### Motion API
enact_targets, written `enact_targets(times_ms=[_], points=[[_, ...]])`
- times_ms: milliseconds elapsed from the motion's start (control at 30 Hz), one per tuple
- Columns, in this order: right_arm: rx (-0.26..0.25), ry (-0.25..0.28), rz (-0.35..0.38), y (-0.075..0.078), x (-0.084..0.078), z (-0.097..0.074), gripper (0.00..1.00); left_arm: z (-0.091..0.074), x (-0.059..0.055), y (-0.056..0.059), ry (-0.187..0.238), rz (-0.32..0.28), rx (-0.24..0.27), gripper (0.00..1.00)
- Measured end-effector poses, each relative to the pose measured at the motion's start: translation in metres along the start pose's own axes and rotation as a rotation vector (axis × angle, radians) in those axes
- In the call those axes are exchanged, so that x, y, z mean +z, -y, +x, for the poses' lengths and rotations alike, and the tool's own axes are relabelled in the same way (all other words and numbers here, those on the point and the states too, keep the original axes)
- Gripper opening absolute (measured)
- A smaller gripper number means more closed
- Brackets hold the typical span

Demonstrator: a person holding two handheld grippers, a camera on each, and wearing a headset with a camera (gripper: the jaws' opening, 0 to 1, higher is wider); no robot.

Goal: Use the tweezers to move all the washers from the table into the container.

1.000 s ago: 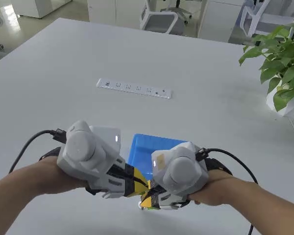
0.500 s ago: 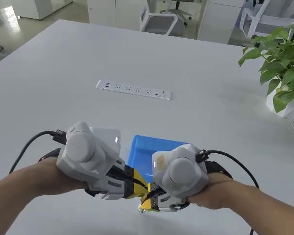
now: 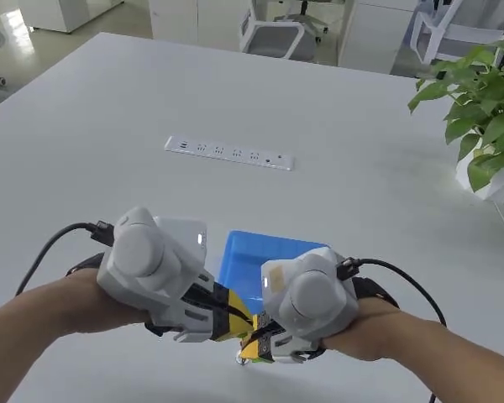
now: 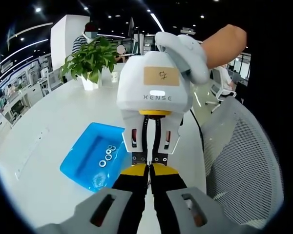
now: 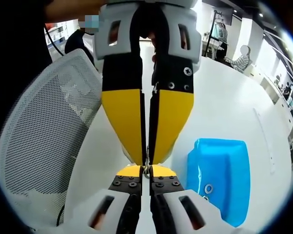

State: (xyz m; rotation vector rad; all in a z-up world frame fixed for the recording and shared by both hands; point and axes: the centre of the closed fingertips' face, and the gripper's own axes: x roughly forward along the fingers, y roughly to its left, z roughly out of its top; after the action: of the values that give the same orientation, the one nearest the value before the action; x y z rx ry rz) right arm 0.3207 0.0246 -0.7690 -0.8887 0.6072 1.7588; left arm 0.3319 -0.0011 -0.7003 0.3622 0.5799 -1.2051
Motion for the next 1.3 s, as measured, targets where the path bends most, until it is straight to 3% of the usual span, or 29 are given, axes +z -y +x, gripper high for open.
enact_targets(times_ms=[267, 500, 1033, 1300], points=[[0.0, 0.009, 0.007, -0.001, 0.0, -0.001, 0.04, -0.002, 0.001, 0.003, 0.011, -0.001, -0.011, 0.11], [-0.005, 0.011, -0.003, 0.0, 0.005, -0.008, 0.04, -0.01, -0.002, 0.001, 0.02, -0.028, 0.004, 0.26], [-0.032, 0.021, -0.052, 0.012, 0.028, -0.037, 0.04, -0.036, -0.007, -0.014, 0.077, -0.105, 0.103, 0.58], [-0.035, 0.028, -0.06, 0.018, 0.038, -0.049, 0.05, -0.047, -0.01, -0.015, 0.099, -0.143, 0.145, 0.68]])
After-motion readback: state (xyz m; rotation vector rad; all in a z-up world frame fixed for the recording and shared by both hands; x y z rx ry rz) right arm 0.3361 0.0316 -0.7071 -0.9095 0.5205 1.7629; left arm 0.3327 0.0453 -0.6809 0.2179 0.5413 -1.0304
